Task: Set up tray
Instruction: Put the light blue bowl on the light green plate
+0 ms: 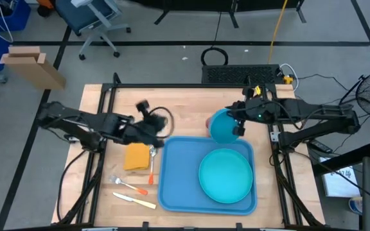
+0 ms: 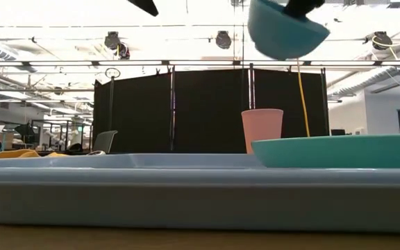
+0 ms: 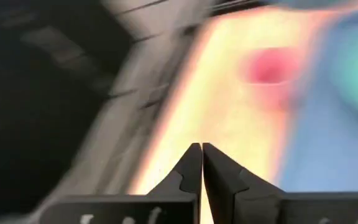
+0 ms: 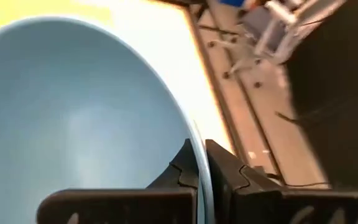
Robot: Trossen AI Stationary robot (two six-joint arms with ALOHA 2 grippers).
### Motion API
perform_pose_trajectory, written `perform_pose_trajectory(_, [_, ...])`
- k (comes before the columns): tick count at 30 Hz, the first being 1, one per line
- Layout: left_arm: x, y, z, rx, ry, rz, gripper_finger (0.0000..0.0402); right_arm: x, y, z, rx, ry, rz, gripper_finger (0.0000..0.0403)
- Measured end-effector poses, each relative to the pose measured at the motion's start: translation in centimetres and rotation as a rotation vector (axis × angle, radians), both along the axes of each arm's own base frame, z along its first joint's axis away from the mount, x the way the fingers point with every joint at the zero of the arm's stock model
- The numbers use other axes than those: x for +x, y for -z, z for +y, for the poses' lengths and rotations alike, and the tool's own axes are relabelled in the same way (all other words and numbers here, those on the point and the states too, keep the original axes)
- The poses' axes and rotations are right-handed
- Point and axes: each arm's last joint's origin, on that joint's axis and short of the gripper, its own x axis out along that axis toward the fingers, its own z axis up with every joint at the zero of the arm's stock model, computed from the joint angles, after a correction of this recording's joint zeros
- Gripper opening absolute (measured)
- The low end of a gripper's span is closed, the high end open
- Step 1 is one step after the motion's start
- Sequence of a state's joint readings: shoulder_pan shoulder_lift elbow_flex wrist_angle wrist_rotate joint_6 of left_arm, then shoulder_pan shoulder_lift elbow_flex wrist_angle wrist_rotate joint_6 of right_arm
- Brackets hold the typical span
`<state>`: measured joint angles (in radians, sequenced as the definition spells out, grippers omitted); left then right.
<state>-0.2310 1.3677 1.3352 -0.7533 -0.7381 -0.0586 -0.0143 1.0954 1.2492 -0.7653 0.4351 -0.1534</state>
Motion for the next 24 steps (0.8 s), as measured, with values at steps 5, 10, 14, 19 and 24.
perform_pose_trajectory(5, [-0.5, 4.3, 0.6, -0.058, 0.681, -0.226, 0.0004, 1.1, -0.2, 0.4, 0.103, -0.126, 0.046, 0.0000])
perform_pose_trajectory(10, [-3.7, 6.1, 3.3, -0.097, 0.714, -0.441, 0.0002, 1.0, -0.5, 0.9, 0.187, -0.226, 0.013, 0.0000])
perform_pose_trajectory(14, [-7.3, 8.7, 4.6, -0.193, 0.612, -0.474, 0.0002, -0.1, -0.9, 1.5, 0.266, -0.247, -0.001, 0.0000])
perform_pose_trajectory(19, [-9.7, 12.1, 5.2, -0.303, 0.508, -0.524, 0.0004, -0.8, 0.6, 2.8, 0.396, -0.174, 0.157, 0.0000])
perform_pose_trajectory(24, [-10.6, 14.6, 5.4, -0.293, 0.439, -0.558, 0.0014, 1.5, 3.0, 5.4, 0.485, -0.148, 0.286, 0.0000])
